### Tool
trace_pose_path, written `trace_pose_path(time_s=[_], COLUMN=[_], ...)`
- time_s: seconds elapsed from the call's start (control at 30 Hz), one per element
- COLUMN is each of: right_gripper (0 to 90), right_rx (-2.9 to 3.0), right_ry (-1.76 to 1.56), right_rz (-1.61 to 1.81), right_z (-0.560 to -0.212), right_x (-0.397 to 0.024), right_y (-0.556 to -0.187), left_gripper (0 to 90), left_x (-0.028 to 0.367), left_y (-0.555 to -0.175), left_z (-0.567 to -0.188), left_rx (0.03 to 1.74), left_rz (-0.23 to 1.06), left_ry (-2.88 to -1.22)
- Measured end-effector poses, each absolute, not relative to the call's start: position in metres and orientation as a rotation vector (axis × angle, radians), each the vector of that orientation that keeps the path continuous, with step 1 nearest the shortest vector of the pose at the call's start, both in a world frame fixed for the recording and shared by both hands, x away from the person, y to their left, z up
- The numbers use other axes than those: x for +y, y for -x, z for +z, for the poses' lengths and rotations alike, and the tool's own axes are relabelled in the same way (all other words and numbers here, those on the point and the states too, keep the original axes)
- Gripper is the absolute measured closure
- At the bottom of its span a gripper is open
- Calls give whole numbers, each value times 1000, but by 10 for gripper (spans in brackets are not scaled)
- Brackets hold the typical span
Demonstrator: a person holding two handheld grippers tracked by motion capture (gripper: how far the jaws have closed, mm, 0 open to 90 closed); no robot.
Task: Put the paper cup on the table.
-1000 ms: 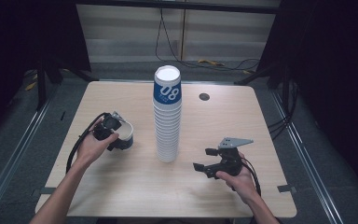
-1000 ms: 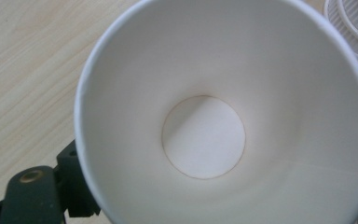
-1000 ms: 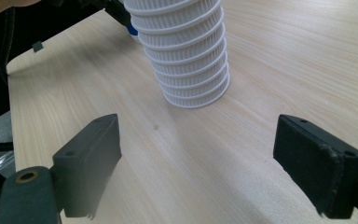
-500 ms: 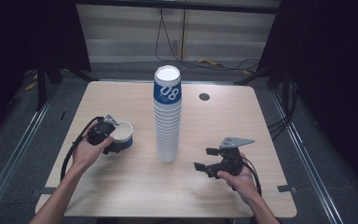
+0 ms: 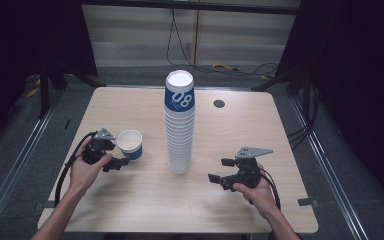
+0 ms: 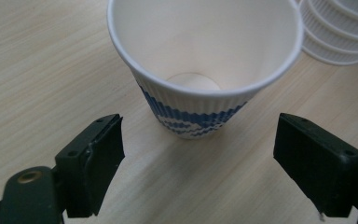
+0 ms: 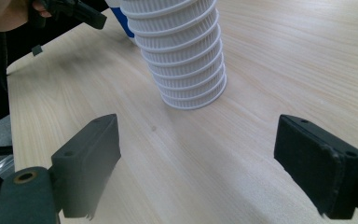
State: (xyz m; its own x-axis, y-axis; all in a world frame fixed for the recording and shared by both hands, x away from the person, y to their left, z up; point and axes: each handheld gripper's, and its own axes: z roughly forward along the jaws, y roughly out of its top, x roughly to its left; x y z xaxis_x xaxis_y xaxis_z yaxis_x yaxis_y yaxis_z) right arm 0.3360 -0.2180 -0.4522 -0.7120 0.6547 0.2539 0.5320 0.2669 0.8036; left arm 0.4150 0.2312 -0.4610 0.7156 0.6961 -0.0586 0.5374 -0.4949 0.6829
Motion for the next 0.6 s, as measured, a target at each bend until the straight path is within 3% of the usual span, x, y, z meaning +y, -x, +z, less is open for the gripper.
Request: trace_pose_path(time_s=[0.37, 0.47, 0.6], right_gripper=[144, 145, 146], right_rx=[2375, 2372, 2362], right_ry=[-1132, -1130, -1120], right_rz=[1439, 1437, 1432], right_z=[-450, -450, -449], right_x=[-220, -220, -219], right_y=[-334, -332, -329], left_gripper=[158, 158, 156], left_x=[231, 234, 233], left_y=[-381, -374, -362], left_z=[-458, -460, -463], left_rx=[899, 893, 880], left_rz=[282, 217, 255], left_ry=[-2147, -2104, -2052])
